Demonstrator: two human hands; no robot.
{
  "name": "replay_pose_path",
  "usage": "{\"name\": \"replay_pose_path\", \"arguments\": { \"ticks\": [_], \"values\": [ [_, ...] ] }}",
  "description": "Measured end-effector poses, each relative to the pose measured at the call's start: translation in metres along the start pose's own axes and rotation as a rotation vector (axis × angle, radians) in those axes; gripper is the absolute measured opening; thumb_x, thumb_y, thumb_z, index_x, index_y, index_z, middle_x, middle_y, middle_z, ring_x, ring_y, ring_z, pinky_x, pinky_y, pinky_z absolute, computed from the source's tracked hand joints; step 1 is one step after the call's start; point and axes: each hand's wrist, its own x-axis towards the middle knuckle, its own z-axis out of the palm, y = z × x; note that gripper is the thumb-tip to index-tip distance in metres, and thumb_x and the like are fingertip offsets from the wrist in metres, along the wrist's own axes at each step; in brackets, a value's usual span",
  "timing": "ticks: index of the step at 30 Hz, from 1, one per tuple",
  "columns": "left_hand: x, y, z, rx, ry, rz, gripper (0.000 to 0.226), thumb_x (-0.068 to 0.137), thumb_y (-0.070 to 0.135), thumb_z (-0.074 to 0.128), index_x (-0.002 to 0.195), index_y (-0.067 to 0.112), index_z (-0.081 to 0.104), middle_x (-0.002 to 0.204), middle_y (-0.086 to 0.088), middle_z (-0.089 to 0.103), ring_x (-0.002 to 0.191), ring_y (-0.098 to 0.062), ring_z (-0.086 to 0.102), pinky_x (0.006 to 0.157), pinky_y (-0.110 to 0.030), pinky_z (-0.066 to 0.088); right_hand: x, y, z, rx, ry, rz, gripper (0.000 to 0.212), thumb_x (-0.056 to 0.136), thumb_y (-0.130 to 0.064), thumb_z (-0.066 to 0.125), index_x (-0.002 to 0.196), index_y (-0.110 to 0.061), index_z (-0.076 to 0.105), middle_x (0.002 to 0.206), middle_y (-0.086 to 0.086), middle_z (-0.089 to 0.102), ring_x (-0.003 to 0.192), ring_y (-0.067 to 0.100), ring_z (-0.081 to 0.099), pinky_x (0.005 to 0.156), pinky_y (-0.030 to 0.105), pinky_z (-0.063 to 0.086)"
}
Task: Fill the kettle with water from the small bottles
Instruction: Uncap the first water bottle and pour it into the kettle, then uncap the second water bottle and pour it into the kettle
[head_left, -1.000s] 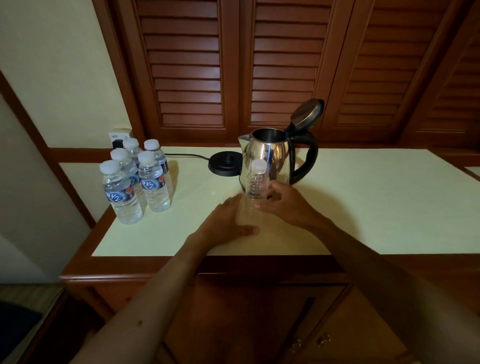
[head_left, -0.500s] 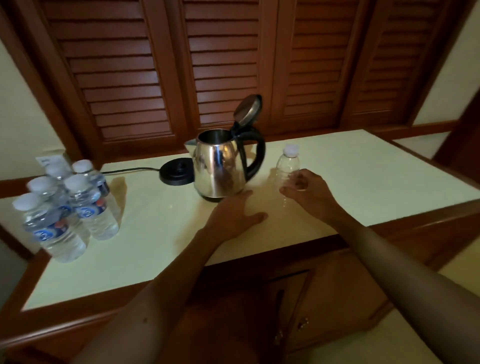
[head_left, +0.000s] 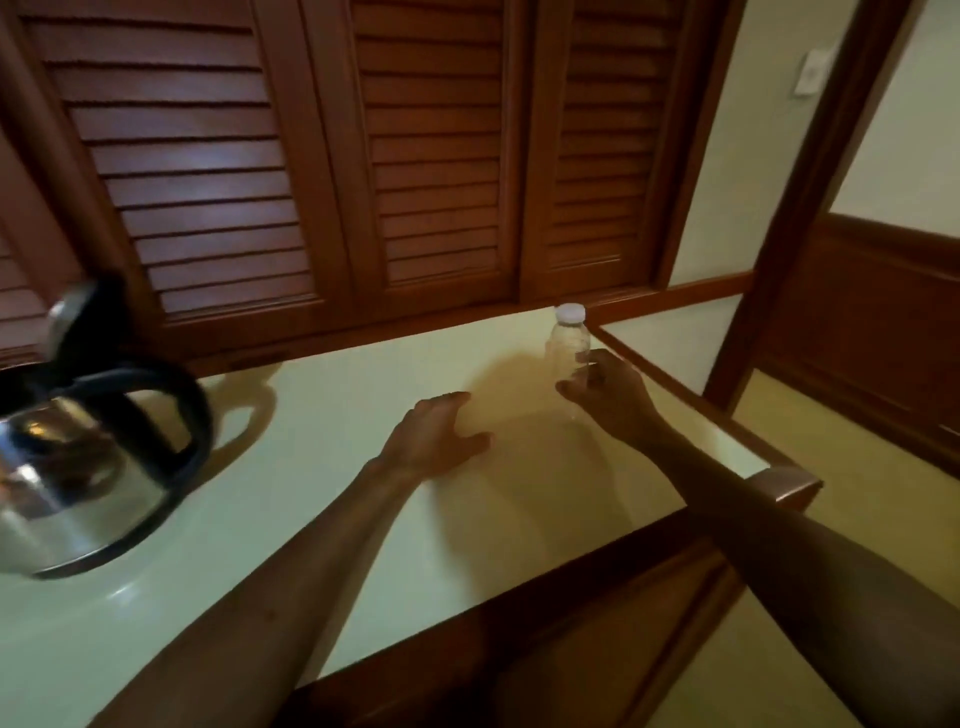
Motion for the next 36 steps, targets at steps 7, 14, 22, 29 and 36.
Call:
{"name": "replay_pose_path", "arguments": {
  "ticks": [7,14,22,29,36],
  "values": [
    [0.098,0.04,0.028,0.106,-0.027,-0.035,0.08,0.087,0.066,0.057,0.151,0.022,0.037,0.157,-0.001,0.036,0.143,-0.024,0.035,0.116,-0.043,0.031,0.089,0.062,-0.023,0.046,-0.098,0.007,0.052,0.087,-0.033,0.069,0.13,-0.011,0.049,0.116,-0.001,0.062,0.091,0.013,0.062,0.059,0.014,0.047],
    [0.143,0.036,0.053,0.331,-0.1,-0.104,0.089,0.085,0.08,0.036,0.154,0.025,0.026,0.164,-0.008,0.017,0.152,-0.029,0.011,0.117,-0.062,0.007,0.155,0.085,-0.003,0.069,-0.107,0.054,0.059,0.08,-0.045,0.072,0.125,-0.016,0.05,0.112,-0.001,0.065,0.091,0.016,0.062,0.067,0.024,0.048],
    [0.15,0.027,0.065,0.345,-0.071,-0.118,0.092,0.084,0.083,0.03,0.156,0.026,0.017,0.166,-0.006,0.005,0.154,-0.024,-0.002,0.12,-0.059,0.002,0.204,0.101,0.029,0.132,-0.112,0.073,0.055,0.064,-0.044,0.079,0.109,-0.023,0.055,0.102,-0.008,0.068,0.091,0.013,0.066,0.078,0.032,0.055],
    [0.151,0.027,0.065,0.339,-0.063,-0.117,0.091,0.085,0.081,0.032,0.156,0.025,0.019,0.166,-0.007,0.007,0.153,-0.023,0.0,0.12,-0.058,0.002,0.201,0.1,0.033,0.128,-0.105,0.076,0.053,0.073,-0.037,0.079,0.116,-0.017,0.055,0.108,0.0,0.067,0.092,0.016,0.065,0.079,0.036,0.056],
    [0.151,0.026,0.065,0.337,-0.026,-0.092,0.09,0.084,0.081,0.034,0.153,0.024,0.025,0.164,-0.007,0.014,0.153,-0.024,0.006,0.119,-0.058,0.007,0.186,0.096,0.023,0.163,-0.061,0.191,0.09,0.072,-0.035,0.082,0.145,-0.011,0.036,0.139,0.007,0.053,0.118,0.022,0.056,0.087,0.027,0.046]
  ]
}}
